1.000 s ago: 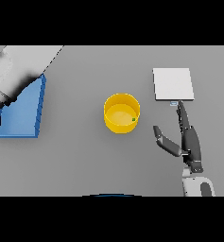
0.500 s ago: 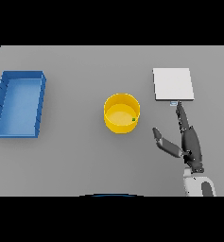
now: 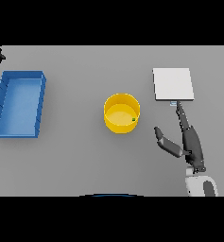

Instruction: Pick up the red beaker and tilt it to pour out 1 green nut into yellow bowl. Pick up the yellow bowl and place it on the metallic measuring scale.

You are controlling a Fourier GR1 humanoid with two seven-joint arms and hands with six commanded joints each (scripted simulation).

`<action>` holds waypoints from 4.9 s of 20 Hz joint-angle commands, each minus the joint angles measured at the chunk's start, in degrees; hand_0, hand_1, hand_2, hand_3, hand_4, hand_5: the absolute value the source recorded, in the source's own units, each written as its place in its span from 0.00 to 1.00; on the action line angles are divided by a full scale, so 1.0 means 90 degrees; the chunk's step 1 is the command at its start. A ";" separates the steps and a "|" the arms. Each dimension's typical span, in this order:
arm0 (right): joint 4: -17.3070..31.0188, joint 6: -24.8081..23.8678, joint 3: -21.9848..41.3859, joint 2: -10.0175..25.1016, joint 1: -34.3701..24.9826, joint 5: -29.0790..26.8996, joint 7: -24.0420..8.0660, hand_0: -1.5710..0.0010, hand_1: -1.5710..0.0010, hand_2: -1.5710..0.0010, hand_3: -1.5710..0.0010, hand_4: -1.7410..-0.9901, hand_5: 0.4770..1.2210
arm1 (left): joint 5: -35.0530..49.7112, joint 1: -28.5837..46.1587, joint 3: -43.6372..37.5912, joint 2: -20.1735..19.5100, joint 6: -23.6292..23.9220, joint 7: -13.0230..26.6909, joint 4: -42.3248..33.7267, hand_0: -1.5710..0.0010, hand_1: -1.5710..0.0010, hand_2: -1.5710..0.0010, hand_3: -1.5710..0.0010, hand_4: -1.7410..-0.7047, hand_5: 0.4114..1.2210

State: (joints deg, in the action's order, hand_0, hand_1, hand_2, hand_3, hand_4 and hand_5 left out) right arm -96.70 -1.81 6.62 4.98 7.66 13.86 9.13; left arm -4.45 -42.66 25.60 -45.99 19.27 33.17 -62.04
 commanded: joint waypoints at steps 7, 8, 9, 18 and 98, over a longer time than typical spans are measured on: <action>0.0018 -0.0017 0.0031 -0.0029 -0.0065 0.0028 -0.0059 1.00 1.00 1.00 1.00 0.70 0.25 | 0.0442 0.1183 0.0161 -0.0019 0.0813 0.0186 -0.0692 0.00 0.00 0.00 0.04 0.00 1.00; -0.0025 0.0009 0.0020 0.0009 0.0014 0.0010 -0.0005 1.00 1.00 1.00 1.00 0.70 0.26 | 0.0488 0.1248 0.0198 -0.0025 0.0889 0.0194 -0.0689 0.00 0.00 0.00 0.03 0.00 0.97; 0.0075 -0.0038 0.0000 -0.0010 -0.0071 0.0038 -0.0087 1.00 1.00 1.00 1.00 0.70 0.25 | 0.0542 0.1258 0.0296 -0.0015 0.0925 0.0195 -0.0621 0.00 0.00 0.00 0.03 0.00 0.93; -0.0077 -0.0035 0.0044 -0.0033 0.0116 0.0030 0.0028 1.00 1.00 1.00 1.00 0.74 0.25 | 0.1362 0.1378 0.0944 -0.0521 -0.0107 0.0198 -0.0936 0.41 0.52 0.51 0.54 0.68 0.43; 0.1868 0.4483 0.2971 0.2311 -0.5191 0.2917 -0.0616 0.01 0.01 0.03 0.14 0.02 1.00 | 0.1908 0.1250 0.0883 -0.0746 -0.0332 -0.0212 -0.1379 1.00 1.00 1.00 1.00 0.91 0.38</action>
State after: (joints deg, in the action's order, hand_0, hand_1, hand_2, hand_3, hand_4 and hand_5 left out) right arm -79.91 38.49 33.33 25.81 -39.13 40.10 3.53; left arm 12.74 -31.41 33.56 -52.69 16.28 31.26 -74.46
